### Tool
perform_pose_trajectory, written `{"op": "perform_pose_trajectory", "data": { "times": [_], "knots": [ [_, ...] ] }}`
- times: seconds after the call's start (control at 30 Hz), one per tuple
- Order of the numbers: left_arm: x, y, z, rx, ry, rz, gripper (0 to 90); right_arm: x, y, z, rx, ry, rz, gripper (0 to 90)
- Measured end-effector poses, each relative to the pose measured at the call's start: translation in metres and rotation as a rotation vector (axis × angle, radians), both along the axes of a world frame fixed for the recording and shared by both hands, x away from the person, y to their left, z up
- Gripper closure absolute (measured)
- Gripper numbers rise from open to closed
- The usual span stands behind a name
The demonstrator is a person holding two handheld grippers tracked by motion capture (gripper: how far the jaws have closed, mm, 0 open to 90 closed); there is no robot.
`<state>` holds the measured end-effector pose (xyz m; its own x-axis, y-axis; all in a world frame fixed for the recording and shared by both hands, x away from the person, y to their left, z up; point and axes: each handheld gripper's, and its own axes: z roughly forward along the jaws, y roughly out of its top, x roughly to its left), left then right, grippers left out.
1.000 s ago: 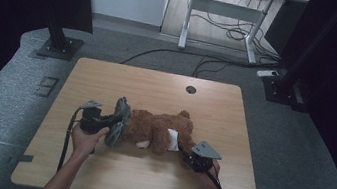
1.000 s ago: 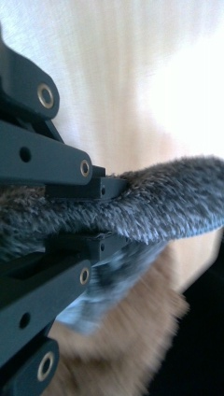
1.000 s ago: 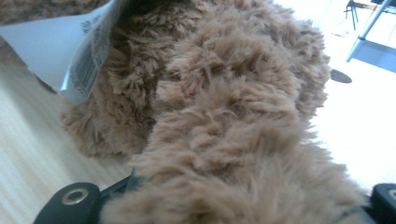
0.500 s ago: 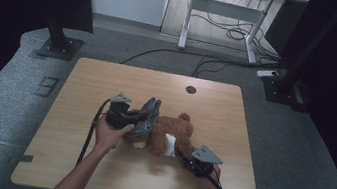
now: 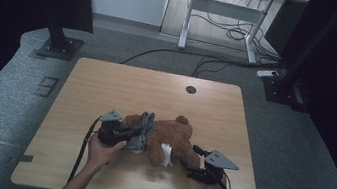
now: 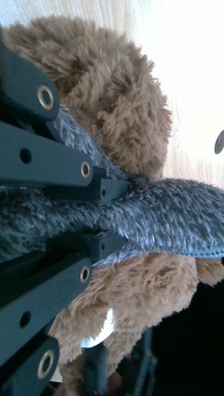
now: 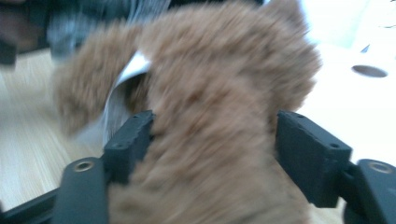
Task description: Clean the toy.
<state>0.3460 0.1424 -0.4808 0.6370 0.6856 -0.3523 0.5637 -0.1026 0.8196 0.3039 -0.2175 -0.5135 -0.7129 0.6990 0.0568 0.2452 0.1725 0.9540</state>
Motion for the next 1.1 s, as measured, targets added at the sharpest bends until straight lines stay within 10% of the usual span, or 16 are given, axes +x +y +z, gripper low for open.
{"op": "perform_pose_trajectory", "data": {
  "times": [0.33,0.6,1.1],
  "knots": [
    [-0.018,0.010,-0.009,-0.021,-0.010,-0.007,78.6,0.030,0.029,0.005,-0.015,0.166,0.061,22.2],
    [-0.031,0.015,-0.016,-0.036,-0.001,-0.034,78.6,0.014,0.035,-0.011,-0.062,0.146,0.070,57.1],
    [-0.013,-0.014,-0.006,-0.035,0.000,-0.021,78.2,0.015,0.025,-0.023,-0.120,0.029,-0.093,67.2]
  ]
}}
